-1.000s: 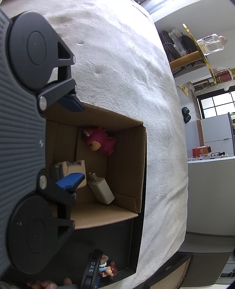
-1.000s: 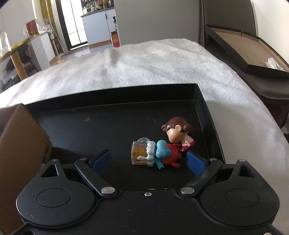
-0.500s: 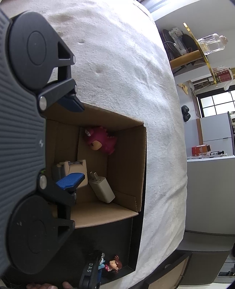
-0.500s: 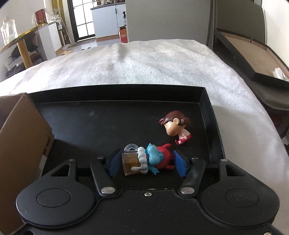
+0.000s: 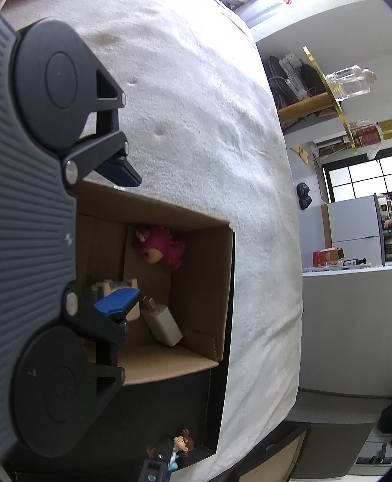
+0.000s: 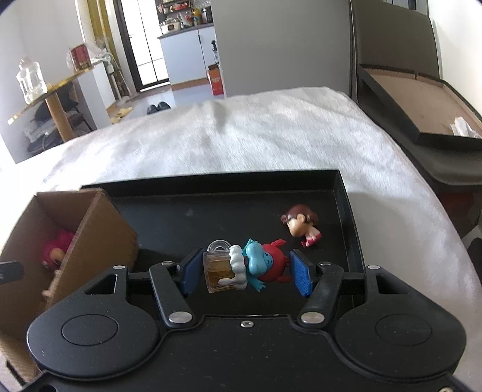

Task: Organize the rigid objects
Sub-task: 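Close the right gripper on the beer-mug figurine and lift it, then carry the beer-mug figurine into the cardboard box and open the right gripper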

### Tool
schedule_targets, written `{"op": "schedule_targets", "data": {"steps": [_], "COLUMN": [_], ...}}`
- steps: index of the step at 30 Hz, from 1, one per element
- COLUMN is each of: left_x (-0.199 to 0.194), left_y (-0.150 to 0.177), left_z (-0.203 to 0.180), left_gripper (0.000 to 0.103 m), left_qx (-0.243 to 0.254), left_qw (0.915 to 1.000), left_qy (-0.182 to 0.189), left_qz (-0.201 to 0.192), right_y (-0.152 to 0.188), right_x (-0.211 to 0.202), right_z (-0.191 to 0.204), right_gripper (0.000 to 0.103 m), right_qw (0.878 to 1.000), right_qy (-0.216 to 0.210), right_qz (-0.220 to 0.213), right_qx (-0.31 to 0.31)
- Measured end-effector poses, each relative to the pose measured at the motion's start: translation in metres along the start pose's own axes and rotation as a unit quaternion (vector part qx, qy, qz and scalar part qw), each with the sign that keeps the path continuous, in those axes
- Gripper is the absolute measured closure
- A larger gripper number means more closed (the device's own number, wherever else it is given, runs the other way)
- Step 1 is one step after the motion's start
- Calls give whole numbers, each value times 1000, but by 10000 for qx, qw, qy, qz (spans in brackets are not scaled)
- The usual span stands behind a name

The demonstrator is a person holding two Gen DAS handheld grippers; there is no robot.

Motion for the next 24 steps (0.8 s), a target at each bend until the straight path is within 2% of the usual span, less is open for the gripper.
{"op": "schedule_targets", "data": {"steps": [24], "left_x": [-6], "left_y": [7], "left_z": [31], "left_gripper": [30], "left_qx": [-267], "left_qw": [9995], "left_qy": [-88], "left_qz": [-150], "right_y": [-26], "right_x": [-46], "right_z": [62], "right_gripper": [43], "right_qw": [9942], "right_qy": [-881], "right_qz": [-490], "right_qx": [-384]}}
Point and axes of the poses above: each gripper's, at about its wrist camera, not at the fingertips, and x roughly the way its jaws point, z to its left, y to its underside, the point moved 3 cm from there along x, roughly the way its jaws point, and after that the axes turned 11 degrees about y, right-handed, at the moved point
